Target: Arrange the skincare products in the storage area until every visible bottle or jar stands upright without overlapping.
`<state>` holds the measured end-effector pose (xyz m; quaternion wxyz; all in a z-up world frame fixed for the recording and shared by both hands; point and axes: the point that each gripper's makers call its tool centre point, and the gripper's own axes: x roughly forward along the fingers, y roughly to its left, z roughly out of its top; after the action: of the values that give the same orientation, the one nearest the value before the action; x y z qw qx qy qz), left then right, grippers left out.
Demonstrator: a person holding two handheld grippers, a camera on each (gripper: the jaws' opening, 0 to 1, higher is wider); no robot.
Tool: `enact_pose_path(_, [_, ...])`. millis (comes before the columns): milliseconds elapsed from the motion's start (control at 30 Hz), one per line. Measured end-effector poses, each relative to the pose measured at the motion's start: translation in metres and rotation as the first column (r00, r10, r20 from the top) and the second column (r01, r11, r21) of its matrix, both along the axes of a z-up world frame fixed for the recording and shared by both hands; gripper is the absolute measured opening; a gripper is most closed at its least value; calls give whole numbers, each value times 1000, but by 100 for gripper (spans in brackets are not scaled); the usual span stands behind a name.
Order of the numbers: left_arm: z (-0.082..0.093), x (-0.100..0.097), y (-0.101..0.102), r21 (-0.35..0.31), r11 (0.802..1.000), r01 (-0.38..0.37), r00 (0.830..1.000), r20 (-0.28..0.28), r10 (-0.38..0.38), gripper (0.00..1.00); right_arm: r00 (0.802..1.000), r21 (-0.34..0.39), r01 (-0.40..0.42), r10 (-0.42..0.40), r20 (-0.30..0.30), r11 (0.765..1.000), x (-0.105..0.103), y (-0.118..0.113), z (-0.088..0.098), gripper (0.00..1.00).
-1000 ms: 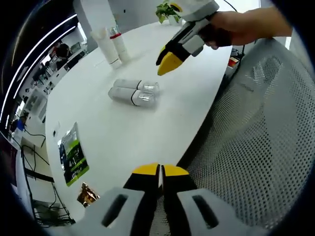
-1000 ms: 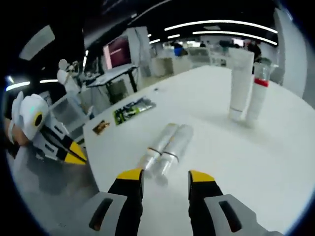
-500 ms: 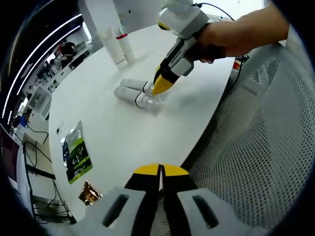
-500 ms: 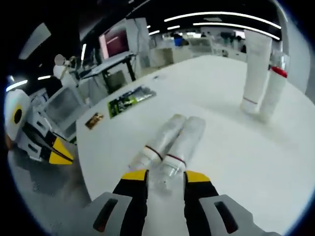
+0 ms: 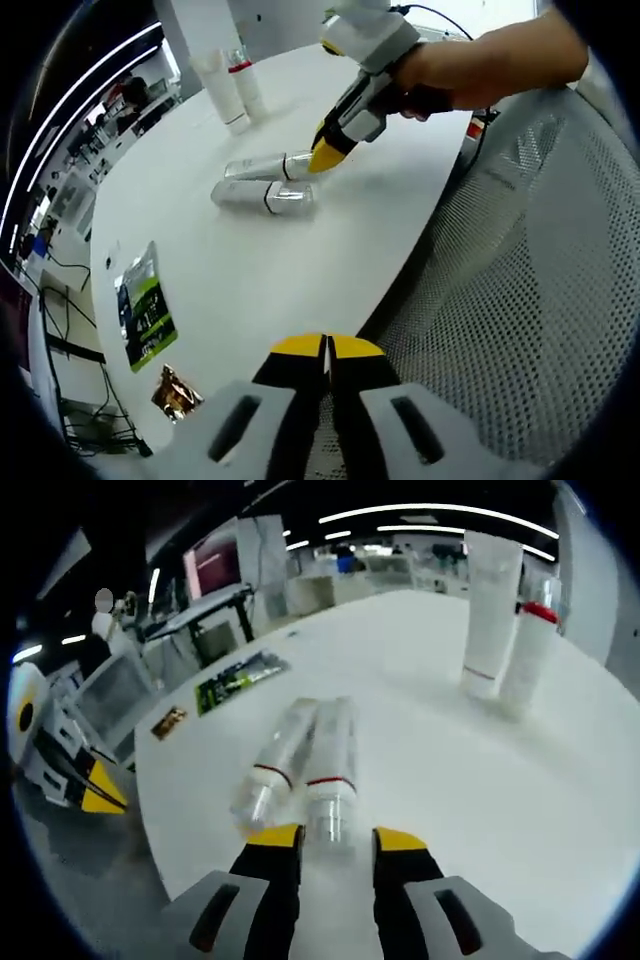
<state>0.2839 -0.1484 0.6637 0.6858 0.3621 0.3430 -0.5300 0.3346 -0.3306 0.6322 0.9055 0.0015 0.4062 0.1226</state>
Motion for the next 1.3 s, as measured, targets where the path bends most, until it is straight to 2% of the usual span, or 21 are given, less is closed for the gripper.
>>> enact_pose_path(33, [0, -1, 0, 1, 1000, 2, 1000, -3, -2, 0, 999, -41, -44, 43, -25, 998, -1, 0, -4, 26])
enact_pose_path(67, [-1, -1, 0, 1, 1000, 4, 1000, -5, -4, 0, 995, -101, -89, 93, 31, 991, 8, -3, 0, 25])
enact_pose_path(100, [-1, -2, 0, 2, 1000, 8, 1000, -6, -8, 0, 997, -81, -77, 76, -6, 994, 5, 1, -3, 26])
enact_pose_path(233, [0, -2, -2, -5, 1000, 16, 1000, 0, -16, 1, 990, -110, -139, 142, 14, 984, 13, 6, -2, 32])
enact_pose_path(333, [2, -2, -2, -8, 1000, 19, 1000, 5, -19, 1, 978, -130, -199, 206, 39, 971, 16, 8, -1, 18])
enact_pose_path(367, [3, -2, -3, -12, 1000, 23, 1000, 9, -23, 1, 985, -77, -166, 170, 45, 983, 16, 9, -2, 14])
enact_pose_path(400, [3, -2, -4, -16, 999, 28, 1000, 14, -28, 1, 982, -13, -188, 188, 33, 982, 12, 19, -1, 14])
enact_pose_path(467, [7, -2, -7, -34, 998, 49, 998, 35, -47, 1, 985, -45, -170, 172, 27, 984, 12, 7, 2, 13])
enact_pose_path(500, [9, -1, -9, -44, 998, 55, 997, 47, -53, 2, 986, -34, -162, 163, 31, 986, 12, 5, 5, 13])
enact_pose_path(533, [12, 0, -11, -58, 997, 57, 997, 62, -53, 4, 991, 25, -132, 131, 40, 991, 11, 6, 10, 13])
enact_pose_path(600, [15, 4, -13, -71, 996, 55, 995, 86, -49, 9, 992, 23, -118, 117, 55, 993, 10, -5, 17, 13])
enact_pose_path(700, [21, 10, -16, -94, 994, 58, 990, 133, -45, 21, 988, 102, -130, 121, 91, 986, 4, 0, 36, 13])
enact_pose_path(800, [34, 17, -23, -151, 986, 70, 979, 198, -39, 27, 964, 145, -250, 232, 128, 957, -10, 21, 55, 13])
enact_pose_path(833, [38, 18, -25, -167, 983, 71, 977, 210, -34, 31, 950, 171, -306, 288, 121, 937, -21, 34, 61, 13])
enact_pose_path(900, [44, 22, -26, -174, 981, 88, 966, 254, -41, 37, 934, 198, -356, 340, 107, 913, -33, 47, 66, 13])
enact_pose_path(933, [47, 24, -27, -172, 980, 101, 959, 280, -50, 41, 925, 259, -380, 374, 73, 888, -44, 58, 68, 13])
enact_pose_path(1000, [50, 25, -28, -170, 979, 115, 949, 310, -58, 48, 907, 308, -414, 418, 58, 856, -56, 73, 73, 13])
enact_pose_path(1067, [51, 26, -29, -151, 979, 139, 938, 338, -82, 54, 878, 395, -453, 476, 43, 799, -71, 92, 82, 13])
enact_pose_path(1100, [51, 26, -29, -120, 979, 164, 926, 360, -111, 55, 872, 404, -459, 487, 37, 791, -74, 95, 84, 13])
enact_pose_path(1167, [47, 25, -27, -76, 980, 181, 918, 369, -141, 56, 848, 443, -479, 529, 11, 758, -85, 108, 89, 13])
enact_pose_path(1300, [50, 20, -32, -47, 969, 243, 893, 401, -205, 52, 819, 491, -496, 574, -9, 716, -92, 125, 94, 13])
